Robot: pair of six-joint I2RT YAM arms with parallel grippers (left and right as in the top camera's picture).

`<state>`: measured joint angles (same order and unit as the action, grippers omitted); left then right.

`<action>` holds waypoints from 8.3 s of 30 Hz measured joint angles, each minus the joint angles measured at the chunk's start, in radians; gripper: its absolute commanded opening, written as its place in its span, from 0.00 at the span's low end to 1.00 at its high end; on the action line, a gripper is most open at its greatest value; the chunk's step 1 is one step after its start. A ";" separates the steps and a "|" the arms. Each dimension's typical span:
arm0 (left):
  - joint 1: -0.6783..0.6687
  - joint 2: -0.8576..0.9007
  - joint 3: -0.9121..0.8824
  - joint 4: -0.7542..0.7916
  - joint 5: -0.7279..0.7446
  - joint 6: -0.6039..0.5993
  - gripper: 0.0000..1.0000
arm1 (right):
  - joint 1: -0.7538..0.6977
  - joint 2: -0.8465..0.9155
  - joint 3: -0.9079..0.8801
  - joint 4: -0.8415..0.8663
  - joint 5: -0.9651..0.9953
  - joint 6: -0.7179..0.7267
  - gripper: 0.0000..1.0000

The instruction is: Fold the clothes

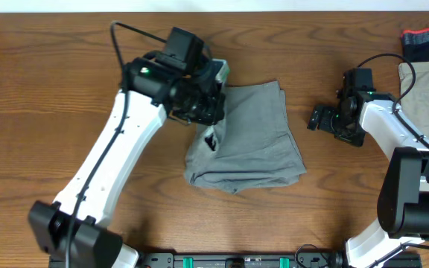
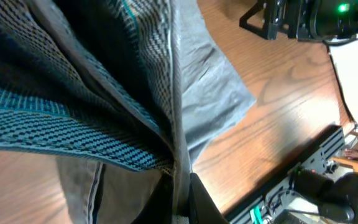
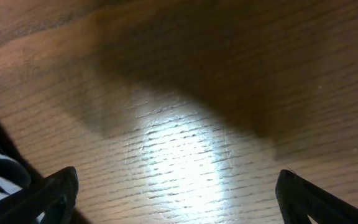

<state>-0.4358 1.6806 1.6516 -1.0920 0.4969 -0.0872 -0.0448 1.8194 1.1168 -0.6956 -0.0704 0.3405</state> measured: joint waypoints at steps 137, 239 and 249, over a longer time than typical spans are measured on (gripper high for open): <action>0.194 0.164 -0.003 -0.031 -0.268 -0.080 0.98 | 0.320 0.077 0.071 -0.076 -0.254 0.131 0.47; 0.194 0.164 -0.003 -0.037 -0.269 -0.047 0.98 | 0.276 0.202 0.324 -0.122 0.062 -0.200 0.31; 0.194 0.164 -0.003 -0.038 -0.269 -0.047 0.98 | 0.276 0.235 0.324 -0.103 0.044 -0.193 0.01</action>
<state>-0.2420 1.8442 1.6485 -1.1297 0.2283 -0.1337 0.2310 2.0548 1.4410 -0.7990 -0.0265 0.1471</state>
